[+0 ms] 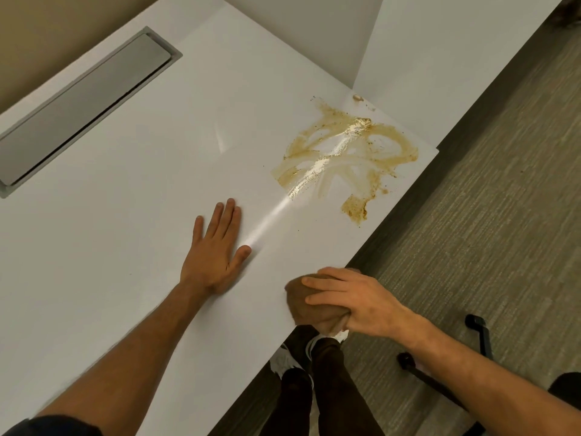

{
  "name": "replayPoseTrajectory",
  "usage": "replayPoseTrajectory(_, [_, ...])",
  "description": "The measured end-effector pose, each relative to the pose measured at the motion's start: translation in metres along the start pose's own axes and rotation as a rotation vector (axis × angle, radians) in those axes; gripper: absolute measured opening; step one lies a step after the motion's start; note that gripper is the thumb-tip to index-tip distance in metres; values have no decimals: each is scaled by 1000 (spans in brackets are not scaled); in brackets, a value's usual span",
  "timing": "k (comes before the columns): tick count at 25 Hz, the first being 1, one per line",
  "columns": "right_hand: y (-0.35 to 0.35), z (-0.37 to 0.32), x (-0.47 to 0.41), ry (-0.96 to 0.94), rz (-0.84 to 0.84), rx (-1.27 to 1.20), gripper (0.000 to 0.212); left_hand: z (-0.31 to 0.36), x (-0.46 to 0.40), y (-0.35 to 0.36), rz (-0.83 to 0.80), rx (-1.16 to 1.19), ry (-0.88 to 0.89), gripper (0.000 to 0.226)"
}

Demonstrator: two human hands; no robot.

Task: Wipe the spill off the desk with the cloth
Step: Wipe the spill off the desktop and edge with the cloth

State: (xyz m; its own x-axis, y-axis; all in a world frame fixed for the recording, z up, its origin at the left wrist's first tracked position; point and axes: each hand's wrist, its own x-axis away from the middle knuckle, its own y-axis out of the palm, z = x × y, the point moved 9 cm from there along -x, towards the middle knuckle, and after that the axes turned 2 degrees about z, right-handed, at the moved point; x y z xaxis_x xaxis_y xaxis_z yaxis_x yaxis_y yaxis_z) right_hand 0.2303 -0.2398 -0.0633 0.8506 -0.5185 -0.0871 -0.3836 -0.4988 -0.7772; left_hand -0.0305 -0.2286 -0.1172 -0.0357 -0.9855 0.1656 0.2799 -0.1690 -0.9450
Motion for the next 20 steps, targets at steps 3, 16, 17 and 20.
replayPoseTrajectory(3, [-43,29,14,301,260,-192,55,-2,0,1,11,2,-9,79])
replayPoseTrajectory(16, [-14,59,-91,609,269,287,100,1,-2,-1,1,-2,-44,87])
replayPoseTrajectory(17, [-15,62,-91,612,312,298,100,1,-2,-1,1,2,-45,87])
replayPoseTrajectory(20, [-20,78,-95,682,446,158,91,0,-2,0,3,14,-38,86])
